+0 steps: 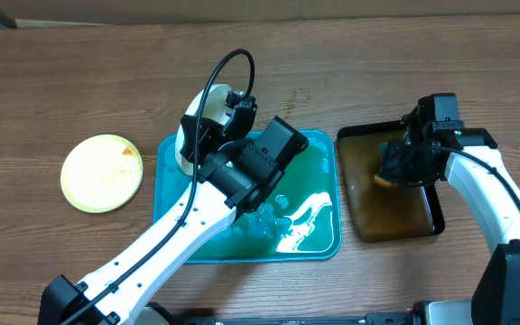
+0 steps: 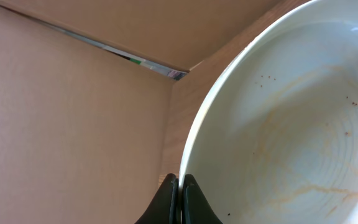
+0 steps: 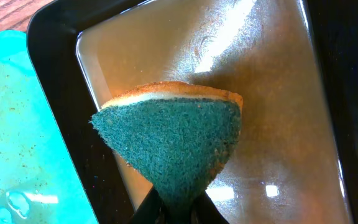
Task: Clean dirty plates on tray and stack at the side
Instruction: 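Lift the white plate with the left gripper and stack it on the plates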
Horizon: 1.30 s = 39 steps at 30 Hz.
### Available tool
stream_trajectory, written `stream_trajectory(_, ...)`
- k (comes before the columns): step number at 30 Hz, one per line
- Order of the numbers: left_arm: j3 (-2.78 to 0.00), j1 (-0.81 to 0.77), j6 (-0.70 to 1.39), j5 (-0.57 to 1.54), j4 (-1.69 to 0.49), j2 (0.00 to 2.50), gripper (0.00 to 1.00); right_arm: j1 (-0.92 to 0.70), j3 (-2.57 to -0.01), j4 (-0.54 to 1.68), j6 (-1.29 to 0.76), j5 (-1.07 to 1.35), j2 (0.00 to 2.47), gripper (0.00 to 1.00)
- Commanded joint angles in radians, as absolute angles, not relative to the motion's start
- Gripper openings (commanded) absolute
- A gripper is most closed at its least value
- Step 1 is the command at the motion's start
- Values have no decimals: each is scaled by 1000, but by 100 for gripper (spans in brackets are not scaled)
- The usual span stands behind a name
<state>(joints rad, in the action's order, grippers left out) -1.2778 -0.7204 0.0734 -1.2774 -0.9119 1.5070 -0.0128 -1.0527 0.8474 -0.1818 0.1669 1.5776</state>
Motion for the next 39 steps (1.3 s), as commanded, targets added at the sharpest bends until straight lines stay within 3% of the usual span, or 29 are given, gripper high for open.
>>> stream_trajectory(1,-1279,-724,68,-1317,-908,1491,4,-10,-1048,842,-174,158,1575,8)
stream_trajectory(7,-1279,-694,92,-1267,-909,1490,4,-10,-1048,844,-174,158,1575,8)
stream_trajectory(14,-1279,-549,121,-1003,-965,1457,4,-10,-1048,846,-174,158,1575,8)
stream_trajectory(28,-1279,134,131,-295,-976,1402,4,-10,-1048,846,-174,158,1575,9)
stream_trajectory(39,-1279,471,131,-173,-955,1576,4,-10,-1048,846,-173,158,1575,9)
